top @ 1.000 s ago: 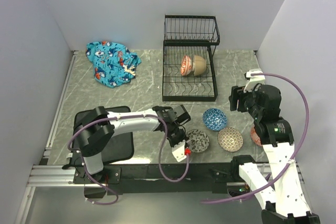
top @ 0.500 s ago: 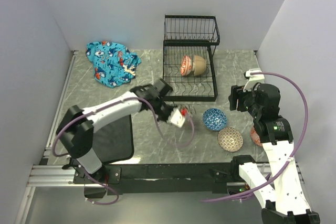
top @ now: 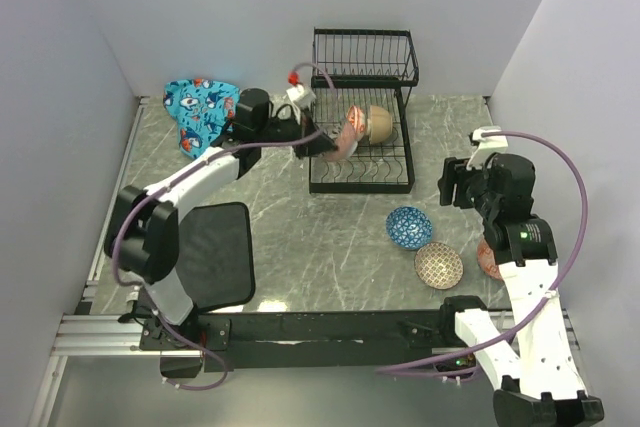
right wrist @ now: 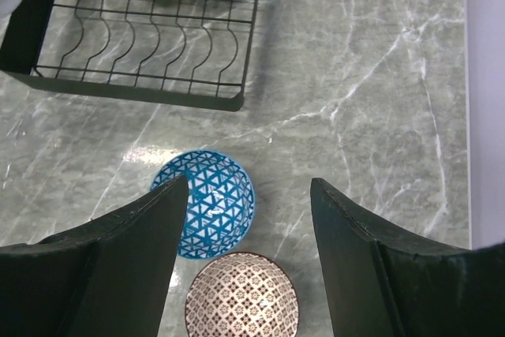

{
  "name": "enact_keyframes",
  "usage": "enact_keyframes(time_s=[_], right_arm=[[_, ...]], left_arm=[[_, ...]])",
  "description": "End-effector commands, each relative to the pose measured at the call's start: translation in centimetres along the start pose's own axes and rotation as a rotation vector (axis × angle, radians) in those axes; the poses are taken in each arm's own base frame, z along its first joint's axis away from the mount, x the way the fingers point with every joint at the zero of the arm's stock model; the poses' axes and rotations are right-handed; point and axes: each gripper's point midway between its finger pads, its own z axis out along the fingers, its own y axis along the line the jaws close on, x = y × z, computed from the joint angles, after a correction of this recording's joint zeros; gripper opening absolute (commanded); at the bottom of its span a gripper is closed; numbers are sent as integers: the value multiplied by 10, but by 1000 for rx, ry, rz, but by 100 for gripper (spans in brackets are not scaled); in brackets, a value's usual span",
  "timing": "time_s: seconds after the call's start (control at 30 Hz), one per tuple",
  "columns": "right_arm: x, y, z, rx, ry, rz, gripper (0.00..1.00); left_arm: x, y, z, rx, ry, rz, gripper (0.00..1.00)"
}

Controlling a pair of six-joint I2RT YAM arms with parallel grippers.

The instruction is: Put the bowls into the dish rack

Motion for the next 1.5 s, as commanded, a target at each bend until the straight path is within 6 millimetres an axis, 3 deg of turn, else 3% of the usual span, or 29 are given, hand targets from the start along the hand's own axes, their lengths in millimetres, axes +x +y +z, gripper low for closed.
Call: enact_keyframes(time_s=[0.0,0.03,0.3,0.53,0.7,0.77,0.8,0.83,0.9,1.23,1.27,1.33,1.47], right_arm=[[-28,-6,-7,19,-76,14,71],[-27,-6,-6,18,-70,16,71],[-21,-20,-1,62,-33,49,71],[-20,-30,2,83,-6,80,71],[-20,-35,5,92,11,95,71],[-19,-38,7,102,16,104,71],[-18,-39,8,103,23,111,71],[-16,-40,9,105,29,118,71],[-12,-41,10,105,44,128,71],[-12,-51,18,127,77,145,71],[-12,-52,19,127,81,146,71],[-10,-53,23,125,97,151,71],[-10,-54,30,119,121,156,70]], left_arm=[[-46,11,-2,51,-239,-294,1],[-53,15,-5,57,-278,-307,1],[-42,46,4,28,-338,-495,1],[-33,99,-1,-54,-400,-633,1],[-34,121,4,-42,-408,-638,1],[-23,130,11,-9,-393,-627,1],[-29,129,13,24,-380,-598,1],[-16,140,18,11,-359,-621,1],[-19,144,21,27,-355,-589,1],[11,181,32,0,-347,-614,1],[5,184,34,6,-347,-593,1],[21,197,40,-14,-317,-613,1],[29,211,43,-36,-311,-617,1]])
